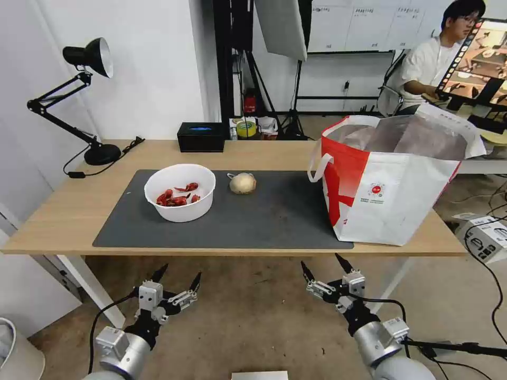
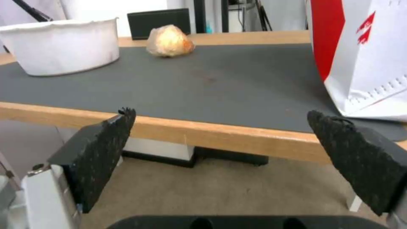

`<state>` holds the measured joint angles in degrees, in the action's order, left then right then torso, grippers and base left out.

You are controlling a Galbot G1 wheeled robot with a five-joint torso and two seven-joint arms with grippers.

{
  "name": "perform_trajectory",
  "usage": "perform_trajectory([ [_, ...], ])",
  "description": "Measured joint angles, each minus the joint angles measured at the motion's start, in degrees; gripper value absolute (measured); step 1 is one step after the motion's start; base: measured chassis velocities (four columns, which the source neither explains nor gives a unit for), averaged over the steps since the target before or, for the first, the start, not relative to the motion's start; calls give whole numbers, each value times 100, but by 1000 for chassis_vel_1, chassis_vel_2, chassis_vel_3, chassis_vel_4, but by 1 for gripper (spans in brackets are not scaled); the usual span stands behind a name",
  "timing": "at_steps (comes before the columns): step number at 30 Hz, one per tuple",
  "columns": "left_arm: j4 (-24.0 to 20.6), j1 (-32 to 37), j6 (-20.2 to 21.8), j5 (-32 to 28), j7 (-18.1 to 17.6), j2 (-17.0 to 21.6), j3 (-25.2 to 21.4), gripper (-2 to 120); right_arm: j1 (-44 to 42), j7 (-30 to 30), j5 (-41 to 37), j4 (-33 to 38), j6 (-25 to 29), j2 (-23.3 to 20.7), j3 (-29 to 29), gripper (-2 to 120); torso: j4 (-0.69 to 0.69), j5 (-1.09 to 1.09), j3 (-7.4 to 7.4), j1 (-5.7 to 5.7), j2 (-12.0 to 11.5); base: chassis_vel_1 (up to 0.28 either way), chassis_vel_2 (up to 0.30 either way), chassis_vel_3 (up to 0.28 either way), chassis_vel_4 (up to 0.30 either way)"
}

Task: Pick up the trash from the table and place it into the takeout bag.

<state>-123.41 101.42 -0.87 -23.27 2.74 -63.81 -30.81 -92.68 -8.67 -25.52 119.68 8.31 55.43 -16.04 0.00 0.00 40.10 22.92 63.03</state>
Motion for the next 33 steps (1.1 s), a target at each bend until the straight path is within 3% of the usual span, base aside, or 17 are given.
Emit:
perform_trajectory([
  [22, -1, 47, 0, 55, 13, -88, 30, 100, 109, -5, 28, -60, 1, 23, 95, 100, 0, 0, 0, 0, 0, 0, 0, 0, 0],
  [33, -8, 57, -3, 43, 10, -41, -17, 100, 1650, -136, -742, -41, -544, -415, 651, 100, 0, 0, 1, 0, 0, 0, 0, 0, 0],
])
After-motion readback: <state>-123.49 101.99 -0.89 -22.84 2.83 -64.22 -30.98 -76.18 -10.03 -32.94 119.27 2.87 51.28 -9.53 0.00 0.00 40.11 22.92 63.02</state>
